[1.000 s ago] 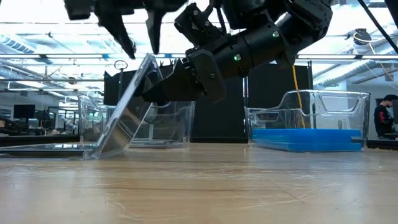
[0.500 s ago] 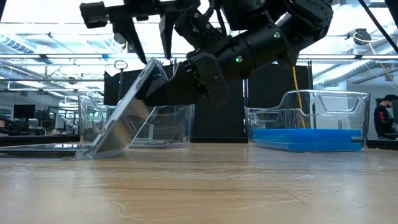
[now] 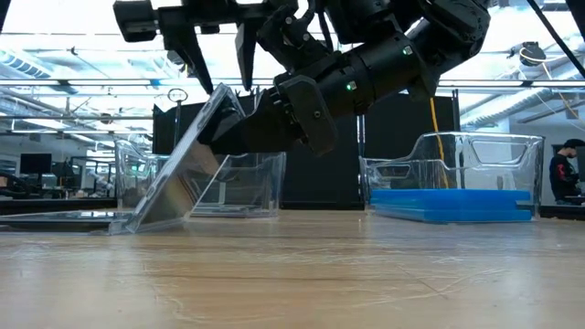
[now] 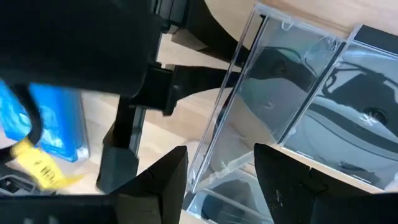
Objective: Pick & place jewel cases by type
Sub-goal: Put the bottom black cd case into the left transparent bin
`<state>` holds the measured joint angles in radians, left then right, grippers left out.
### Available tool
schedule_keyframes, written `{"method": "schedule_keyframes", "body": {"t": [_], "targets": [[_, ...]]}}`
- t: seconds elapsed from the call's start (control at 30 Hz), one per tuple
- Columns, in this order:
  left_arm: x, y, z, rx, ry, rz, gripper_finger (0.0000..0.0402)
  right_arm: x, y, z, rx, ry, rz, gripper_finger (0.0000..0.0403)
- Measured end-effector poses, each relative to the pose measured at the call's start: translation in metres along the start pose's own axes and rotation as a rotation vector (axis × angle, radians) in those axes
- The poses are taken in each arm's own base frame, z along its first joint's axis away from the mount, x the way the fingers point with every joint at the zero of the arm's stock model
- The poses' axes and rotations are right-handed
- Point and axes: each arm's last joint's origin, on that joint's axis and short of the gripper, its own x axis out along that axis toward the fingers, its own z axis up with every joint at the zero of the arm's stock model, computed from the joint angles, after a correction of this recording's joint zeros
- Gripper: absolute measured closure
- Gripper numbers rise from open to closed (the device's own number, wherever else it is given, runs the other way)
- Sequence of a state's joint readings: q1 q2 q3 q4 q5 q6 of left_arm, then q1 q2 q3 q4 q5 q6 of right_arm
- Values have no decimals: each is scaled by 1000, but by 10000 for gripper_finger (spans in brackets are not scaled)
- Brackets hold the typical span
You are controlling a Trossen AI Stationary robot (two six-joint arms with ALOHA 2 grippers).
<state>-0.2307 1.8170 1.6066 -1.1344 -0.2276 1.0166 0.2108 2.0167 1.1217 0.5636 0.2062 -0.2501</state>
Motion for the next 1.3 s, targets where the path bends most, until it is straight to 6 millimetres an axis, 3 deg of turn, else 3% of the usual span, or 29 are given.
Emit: {"method": "schedule_keyframes", "body": {"t": [0.13,0.63,1.3], "targets": [[8,1,3,17,6,-16,211,0,0,-1,-3,10,2,387],[11,7,-2,-17,-56,-30,211,0,1,-2,0,20,6,387],[8,-1,-5,-85,73,-41,211,1,-7,4,-5,-53,-26,387]]}}
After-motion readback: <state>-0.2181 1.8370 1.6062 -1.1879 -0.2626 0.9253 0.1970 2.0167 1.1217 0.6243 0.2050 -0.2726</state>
